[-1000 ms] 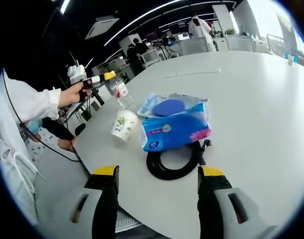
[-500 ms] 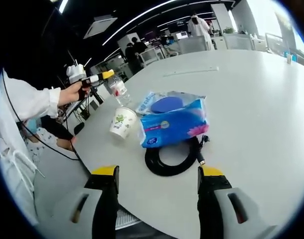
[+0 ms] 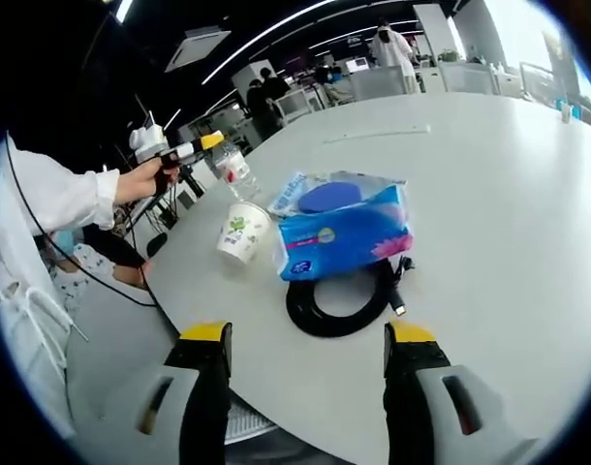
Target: Arrange the tabletop items into an orderly group along one side of the table until the central work area is clear of visible clutter.
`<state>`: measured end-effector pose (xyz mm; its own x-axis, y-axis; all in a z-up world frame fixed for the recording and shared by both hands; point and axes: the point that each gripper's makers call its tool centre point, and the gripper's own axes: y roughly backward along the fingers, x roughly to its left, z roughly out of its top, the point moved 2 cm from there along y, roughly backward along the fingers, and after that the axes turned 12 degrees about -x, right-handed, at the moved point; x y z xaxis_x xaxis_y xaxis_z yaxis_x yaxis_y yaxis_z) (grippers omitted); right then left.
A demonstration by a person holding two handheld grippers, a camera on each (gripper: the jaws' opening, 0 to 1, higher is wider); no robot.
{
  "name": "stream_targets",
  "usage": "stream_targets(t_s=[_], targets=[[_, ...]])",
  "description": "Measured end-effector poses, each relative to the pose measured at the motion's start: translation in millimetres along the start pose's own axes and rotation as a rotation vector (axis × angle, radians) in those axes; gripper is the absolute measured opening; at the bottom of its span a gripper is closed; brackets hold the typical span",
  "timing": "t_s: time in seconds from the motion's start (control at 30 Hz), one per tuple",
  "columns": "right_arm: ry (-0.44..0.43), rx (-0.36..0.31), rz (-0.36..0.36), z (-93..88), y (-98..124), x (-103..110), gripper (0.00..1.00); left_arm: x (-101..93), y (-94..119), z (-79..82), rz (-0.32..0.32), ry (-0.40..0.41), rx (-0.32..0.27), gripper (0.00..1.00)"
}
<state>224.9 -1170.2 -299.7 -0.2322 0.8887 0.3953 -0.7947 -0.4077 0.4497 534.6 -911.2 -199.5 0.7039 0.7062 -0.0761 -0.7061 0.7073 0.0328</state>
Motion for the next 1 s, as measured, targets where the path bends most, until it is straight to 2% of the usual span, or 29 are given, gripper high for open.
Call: stream_targets(t_s=[0.2, 0.3, 0.33, 0.37, 0.43, 0.47, 0.6, 0.7, 1.0], targets=[[-0.011, 0.0, -0.004, 0.3, 0, -2, 0.62, -2.2, -1, 0.3, -0.011, -0.015, 0.005, 0.19], [-0.011, -0.003, -0.004, 1.4, -1, -1, 0.62, -3.1, -1, 0.0, -0.012, -0.03, 0.011, 0.26], [-0.011, -0.003, -0.002, 1.6, -2, 0, 0.62, -2.8, -2, 0.8, -0.007, -0.04, 0.007, 0.32], [-0.011, -0.003, 0.0, 1.7, -2, 1, 0.62, -2.1, -2, 3.0, 0.007, -0.046, -0.005, 0.43], [-0.008, -0.001, 0.004, 1.7, -3, 2, 0.62, 2.0, -4, 9.6, 0.048, -0.042, -0.05, 0.61], [-0.007, 0.0, 0.005, 1.8, -3, 3, 0.62, 2.9, -4, 10.6, 0.056, -0.044, -0.052, 0.69], [-0.008, -0.001, 0.009, 2.4, -4, 4, 0.62, 7.0, -5, 6.8, 0.096, -0.064, -0.023, 0.9], [-0.006, -0.003, 0.008, 2.5, -3, 3, 0.62, 8.1, -2, 3.4, 0.115, -0.039, -0.004, 0.96], [-0.022, -0.017, -0.006, -0.9, 2, 2, 0.63, 5.6, 7, -1.4, 0.121, -0.03, 0.02, 0.96]])
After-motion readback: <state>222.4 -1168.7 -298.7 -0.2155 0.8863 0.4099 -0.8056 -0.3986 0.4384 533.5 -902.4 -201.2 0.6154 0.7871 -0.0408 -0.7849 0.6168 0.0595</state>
